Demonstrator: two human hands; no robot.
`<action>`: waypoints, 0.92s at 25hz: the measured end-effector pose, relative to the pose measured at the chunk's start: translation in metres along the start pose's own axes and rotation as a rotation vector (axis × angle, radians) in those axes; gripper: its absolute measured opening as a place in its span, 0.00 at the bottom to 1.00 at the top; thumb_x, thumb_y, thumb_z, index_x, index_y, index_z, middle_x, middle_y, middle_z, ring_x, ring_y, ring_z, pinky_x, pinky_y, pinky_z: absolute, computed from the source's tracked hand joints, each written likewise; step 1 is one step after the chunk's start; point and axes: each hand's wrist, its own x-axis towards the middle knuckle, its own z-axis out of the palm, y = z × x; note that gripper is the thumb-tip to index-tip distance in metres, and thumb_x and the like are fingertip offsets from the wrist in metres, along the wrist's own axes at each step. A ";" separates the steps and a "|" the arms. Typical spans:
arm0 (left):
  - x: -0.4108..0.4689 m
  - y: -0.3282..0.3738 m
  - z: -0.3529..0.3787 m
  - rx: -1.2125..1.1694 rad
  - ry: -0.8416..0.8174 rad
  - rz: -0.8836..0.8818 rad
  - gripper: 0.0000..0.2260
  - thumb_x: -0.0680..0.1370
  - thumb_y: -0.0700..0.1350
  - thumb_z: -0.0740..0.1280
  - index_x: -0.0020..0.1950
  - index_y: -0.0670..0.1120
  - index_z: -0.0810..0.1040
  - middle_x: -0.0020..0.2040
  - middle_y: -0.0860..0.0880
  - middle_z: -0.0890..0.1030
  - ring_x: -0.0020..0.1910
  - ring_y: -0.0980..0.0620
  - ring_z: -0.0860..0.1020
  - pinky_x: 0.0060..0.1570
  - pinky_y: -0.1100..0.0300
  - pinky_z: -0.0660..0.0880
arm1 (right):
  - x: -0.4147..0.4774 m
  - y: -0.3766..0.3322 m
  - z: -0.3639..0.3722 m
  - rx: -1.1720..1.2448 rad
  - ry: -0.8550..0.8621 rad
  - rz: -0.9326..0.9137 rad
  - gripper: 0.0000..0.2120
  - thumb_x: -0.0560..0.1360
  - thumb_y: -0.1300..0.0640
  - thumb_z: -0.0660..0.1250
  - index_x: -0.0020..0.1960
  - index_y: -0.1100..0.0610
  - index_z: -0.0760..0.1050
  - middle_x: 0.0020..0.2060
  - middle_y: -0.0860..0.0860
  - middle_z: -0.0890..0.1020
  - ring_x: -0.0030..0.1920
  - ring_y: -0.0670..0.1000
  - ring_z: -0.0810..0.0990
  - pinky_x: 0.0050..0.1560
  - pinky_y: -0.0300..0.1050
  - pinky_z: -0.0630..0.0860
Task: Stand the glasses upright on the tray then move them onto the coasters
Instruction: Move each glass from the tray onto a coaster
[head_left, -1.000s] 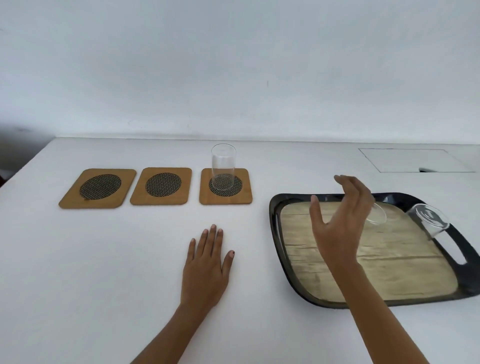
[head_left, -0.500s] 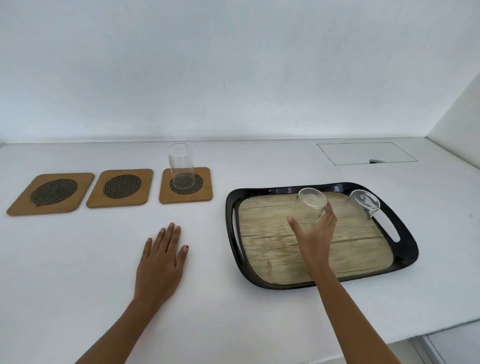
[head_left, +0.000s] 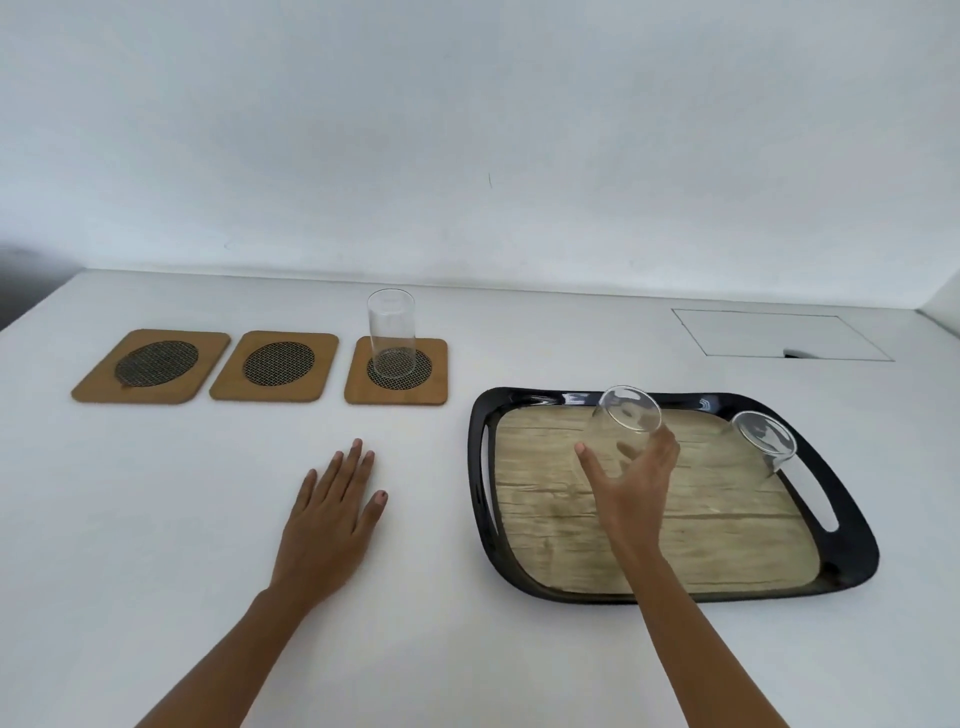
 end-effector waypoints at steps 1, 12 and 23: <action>0.000 0.001 -0.002 -0.017 -0.013 -0.005 0.36 0.72 0.67 0.33 0.76 0.51 0.46 0.78 0.55 0.46 0.76 0.56 0.46 0.76 0.51 0.42 | -0.001 -0.008 0.005 0.024 -0.008 -0.018 0.36 0.69 0.49 0.76 0.70 0.53 0.60 0.63 0.52 0.66 0.56 0.52 0.78 0.49 0.47 0.75; 0.014 -0.083 -0.037 -0.045 0.029 -0.167 0.30 0.77 0.61 0.41 0.77 0.50 0.49 0.78 0.53 0.46 0.77 0.53 0.45 0.76 0.47 0.42 | -0.026 -0.130 0.143 0.351 -0.176 -0.165 0.35 0.66 0.52 0.79 0.67 0.52 0.64 0.60 0.48 0.69 0.60 0.51 0.76 0.59 0.51 0.77; 0.019 -0.120 -0.033 0.046 0.079 -0.145 0.28 0.78 0.61 0.41 0.77 0.52 0.49 0.78 0.52 0.51 0.77 0.54 0.47 0.76 0.49 0.44 | -0.034 -0.181 0.309 0.300 -0.395 -0.231 0.36 0.67 0.54 0.79 0.68 0.60 0.64 0.60 0.53 0.68 0.60 0.52 0.75 0.62 0.52 0.75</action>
